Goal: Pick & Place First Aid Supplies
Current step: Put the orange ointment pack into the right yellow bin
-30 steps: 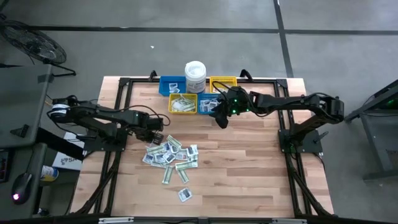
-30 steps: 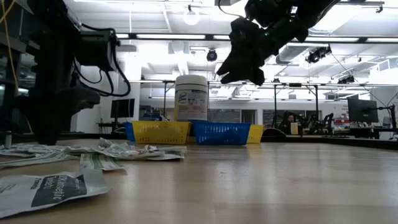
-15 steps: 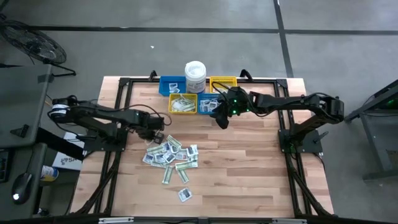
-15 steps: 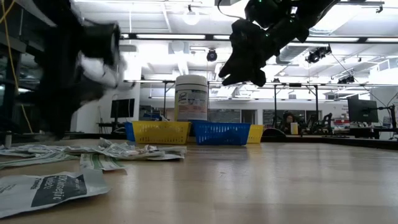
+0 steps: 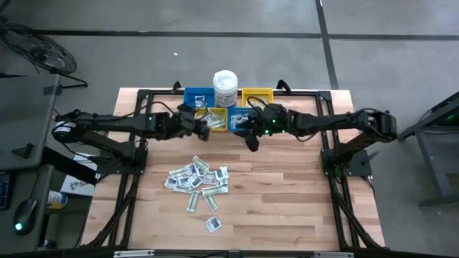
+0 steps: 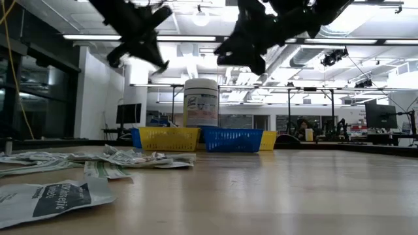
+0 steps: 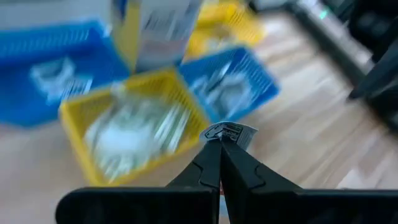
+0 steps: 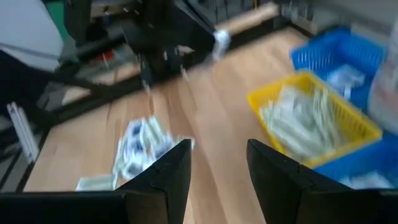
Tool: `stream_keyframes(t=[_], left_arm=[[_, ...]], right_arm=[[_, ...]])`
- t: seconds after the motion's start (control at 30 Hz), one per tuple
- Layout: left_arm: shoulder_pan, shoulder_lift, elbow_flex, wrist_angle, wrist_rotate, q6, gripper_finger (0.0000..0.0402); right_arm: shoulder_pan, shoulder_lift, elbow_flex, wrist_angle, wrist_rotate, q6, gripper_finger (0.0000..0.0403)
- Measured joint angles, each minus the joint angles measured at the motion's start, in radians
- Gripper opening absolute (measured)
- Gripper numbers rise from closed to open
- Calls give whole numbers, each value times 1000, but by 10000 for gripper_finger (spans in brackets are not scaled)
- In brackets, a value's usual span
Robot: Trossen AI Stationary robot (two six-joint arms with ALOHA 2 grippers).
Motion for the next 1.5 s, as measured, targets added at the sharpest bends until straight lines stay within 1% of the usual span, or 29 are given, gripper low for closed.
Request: stream_keyframes(t=[0.1,0.23,0.37,0.43,0.5,0.77,0.9,1.2,1.4,1.5], left_arm=[[0,0,14,134,-38,78,0],[0,1,15,269,-63,133,0],[0,12,15,344,-65,176,0],[0,16,16,374,-67,178,0],[0,21,16,382,-67,178,0],[0,29,15,397,-67,185,0],[0,29,15,395,-66,186,0],[0,29,15,394,-66,193,0],[0,29,15,392,-63,193,0],[0,29,15,391,-64,193,0]], right_arm=[[40,0,0,76,91,-32,149],[87,0,0,163,255,-71,149],[118,0,0,239,392,-90,149],[124,0,0,269,422,-89,149],[125,15,0,305,438,-89,149],[124,123,0,450,441,-30,149],[124,163,9,494,443,-28,149],[116,273,117,495,433,-28,149],[89,290,144,480,443,-24,149],[75,289,145,453,429,14,142]])
